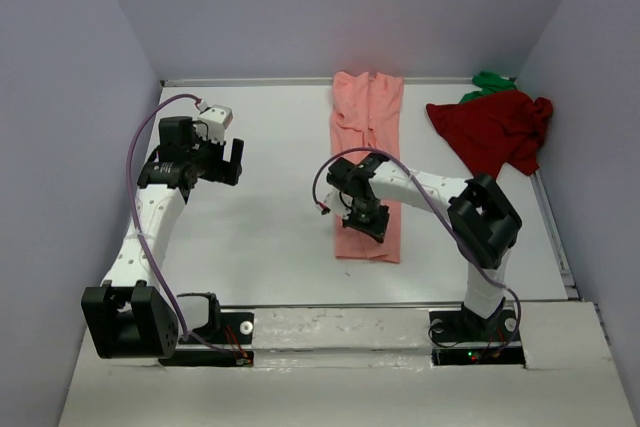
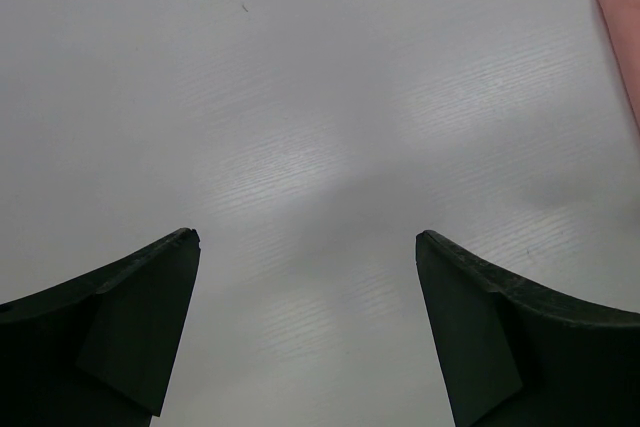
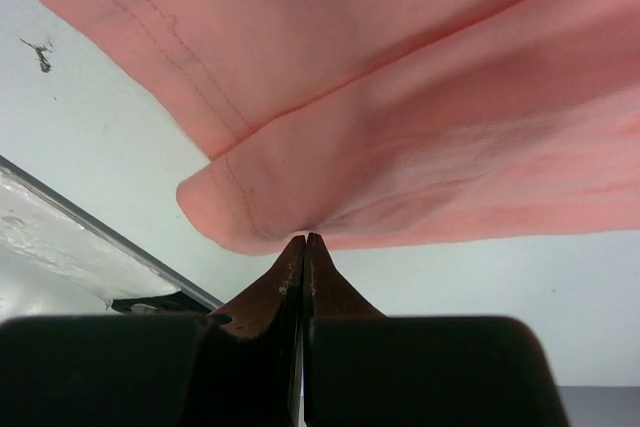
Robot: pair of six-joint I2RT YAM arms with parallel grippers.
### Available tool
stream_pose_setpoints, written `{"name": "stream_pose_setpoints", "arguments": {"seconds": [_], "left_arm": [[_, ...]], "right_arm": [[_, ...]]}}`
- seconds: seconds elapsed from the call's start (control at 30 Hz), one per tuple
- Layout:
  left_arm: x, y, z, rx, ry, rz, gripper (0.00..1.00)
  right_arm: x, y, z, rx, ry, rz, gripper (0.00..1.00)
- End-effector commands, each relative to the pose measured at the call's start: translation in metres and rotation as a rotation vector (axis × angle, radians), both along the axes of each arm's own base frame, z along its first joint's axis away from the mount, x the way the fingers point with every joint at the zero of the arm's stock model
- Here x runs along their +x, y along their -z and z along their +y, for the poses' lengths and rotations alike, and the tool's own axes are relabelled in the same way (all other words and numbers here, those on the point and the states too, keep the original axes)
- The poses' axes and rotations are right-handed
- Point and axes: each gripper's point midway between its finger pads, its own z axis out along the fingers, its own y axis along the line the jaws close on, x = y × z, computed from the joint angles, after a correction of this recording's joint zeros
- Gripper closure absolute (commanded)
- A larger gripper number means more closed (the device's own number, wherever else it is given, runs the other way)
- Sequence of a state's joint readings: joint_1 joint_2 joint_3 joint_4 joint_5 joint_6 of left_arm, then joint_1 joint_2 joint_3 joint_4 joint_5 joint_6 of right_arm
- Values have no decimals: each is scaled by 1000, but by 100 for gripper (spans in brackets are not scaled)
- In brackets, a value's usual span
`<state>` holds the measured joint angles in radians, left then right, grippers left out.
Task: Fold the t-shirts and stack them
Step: Fold the tshirt
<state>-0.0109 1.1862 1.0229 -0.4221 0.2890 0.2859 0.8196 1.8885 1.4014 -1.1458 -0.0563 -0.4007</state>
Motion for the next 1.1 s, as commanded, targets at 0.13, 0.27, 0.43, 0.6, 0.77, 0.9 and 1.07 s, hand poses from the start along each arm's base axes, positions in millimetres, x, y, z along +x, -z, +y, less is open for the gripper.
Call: {"name": "stream_pose_setpoints", "arguments": {"seconds": [0.13,0.27,0.43,0.6,0.77,0.9,1.07], "left_arm": [[1,-14,-2,-11,15,-59,1],[1,-15,-2,-9,13,-59,1],[2,-13,-1,-4,7,-54,1],[2,-12,2,5,-1,-50,1],[2,-10,2,7,-2,-44,1],[3,-9,2,7,-2,-40,1],[5,-7,1,5,1,-32,1]], "right_arm": [[0,-17,-5,12,3,-59,100],[9,-46,27,152,-14,-70,100],[18,-64,60,255,-36,-38,100],[24,-38,74,242,-47,16,100],[17,-12,72,221,-45,64,100],[13,-1,68,212,-45,79,100],[11,9,58,173,-47,80,100]]}}
